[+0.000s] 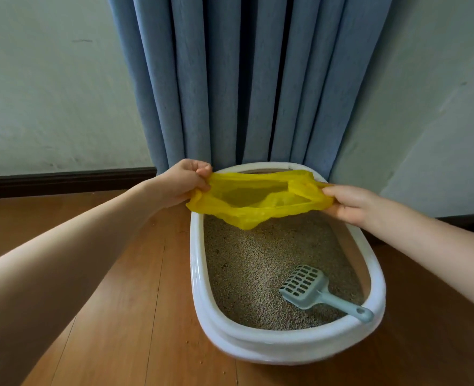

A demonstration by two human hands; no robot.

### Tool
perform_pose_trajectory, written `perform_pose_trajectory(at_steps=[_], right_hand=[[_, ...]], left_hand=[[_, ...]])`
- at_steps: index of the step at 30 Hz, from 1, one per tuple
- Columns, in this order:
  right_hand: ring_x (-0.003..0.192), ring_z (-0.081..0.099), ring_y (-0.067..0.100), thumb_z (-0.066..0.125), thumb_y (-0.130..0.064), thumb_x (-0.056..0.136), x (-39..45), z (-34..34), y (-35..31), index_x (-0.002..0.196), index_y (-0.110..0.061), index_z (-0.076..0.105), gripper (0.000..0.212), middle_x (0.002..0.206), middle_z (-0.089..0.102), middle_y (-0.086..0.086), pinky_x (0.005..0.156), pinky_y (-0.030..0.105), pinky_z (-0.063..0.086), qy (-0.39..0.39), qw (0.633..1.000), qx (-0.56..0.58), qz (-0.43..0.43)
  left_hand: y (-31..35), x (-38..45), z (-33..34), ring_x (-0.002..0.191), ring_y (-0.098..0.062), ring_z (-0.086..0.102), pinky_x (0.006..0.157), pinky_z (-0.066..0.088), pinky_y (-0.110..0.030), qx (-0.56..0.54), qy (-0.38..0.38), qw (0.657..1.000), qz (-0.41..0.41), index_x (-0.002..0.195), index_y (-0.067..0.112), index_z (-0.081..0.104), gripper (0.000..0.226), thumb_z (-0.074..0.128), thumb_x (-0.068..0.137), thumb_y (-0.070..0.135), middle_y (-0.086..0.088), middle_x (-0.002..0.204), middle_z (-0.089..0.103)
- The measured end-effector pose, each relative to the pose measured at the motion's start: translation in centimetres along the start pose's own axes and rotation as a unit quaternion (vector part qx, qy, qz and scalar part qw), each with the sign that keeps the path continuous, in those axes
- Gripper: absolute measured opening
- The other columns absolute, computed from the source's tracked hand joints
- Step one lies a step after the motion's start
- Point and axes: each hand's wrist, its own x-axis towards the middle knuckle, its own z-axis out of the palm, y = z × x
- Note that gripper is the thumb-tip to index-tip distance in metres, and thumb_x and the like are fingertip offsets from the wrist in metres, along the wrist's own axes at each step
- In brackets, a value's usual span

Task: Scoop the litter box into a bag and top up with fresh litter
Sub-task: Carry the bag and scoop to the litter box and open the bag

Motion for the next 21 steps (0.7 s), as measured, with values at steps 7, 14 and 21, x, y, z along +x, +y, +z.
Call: perform_pose_trajectory(at_steps=[7,14,21], right_hand=[[0.074,0.072,0.027,0.090,-0.024,0.051,-1.3,-0.8,0.0,0.087,-0.011,0.078,0.040,0.089,0.074,0.014,0.056,0.038,0.059,-0.169,0.983,0.061,0.031],[0.075,0.072,0.018,0.058,-0.013,0.086,-0.5,-0.6,2.8,0.128,-0.005,0.057,0.043,0.092,0.073,0.011,0.072,0.028,0.058,-0.104,0.993,-0.001,0.056],[0.070,0.071,0.026,0.048,0.000,0.095,-0.2,-1.0,2.3,0.131,0.000,0.051,0.036,0.075,0.072,0.015,0.053,0.036,0.059,-0.024,0.989,0.148,0.000]], left_hand=[[-0.8,0.3,1.3,0.102,-0.023,0.051,0.080,0.039,-0.022,0.196,0.153,0.968,0.029,0.124,0.027,0.058,0.050,0.040,0.092,-0.006,-0.008,0.115,0.048],[0.3,-2.2,1.1,0.105,-0.031,0.056,0.091,0.048,-0.028,-0.001,0.110,0.993,-0.032,0.131,-0.007,0.044,0.032,0.033,0.101,0.000,-0.018,0.102,0.051],[1.3,-2.9,-0.4,0.072,-0.015,0.072,0.059,0.058,-0.029,-0.191,-0.029,0.973,-0.125,0.112,0.017,0.064,0.042,0.076,0.073,0.022,-0.009,0.102,0.070]])
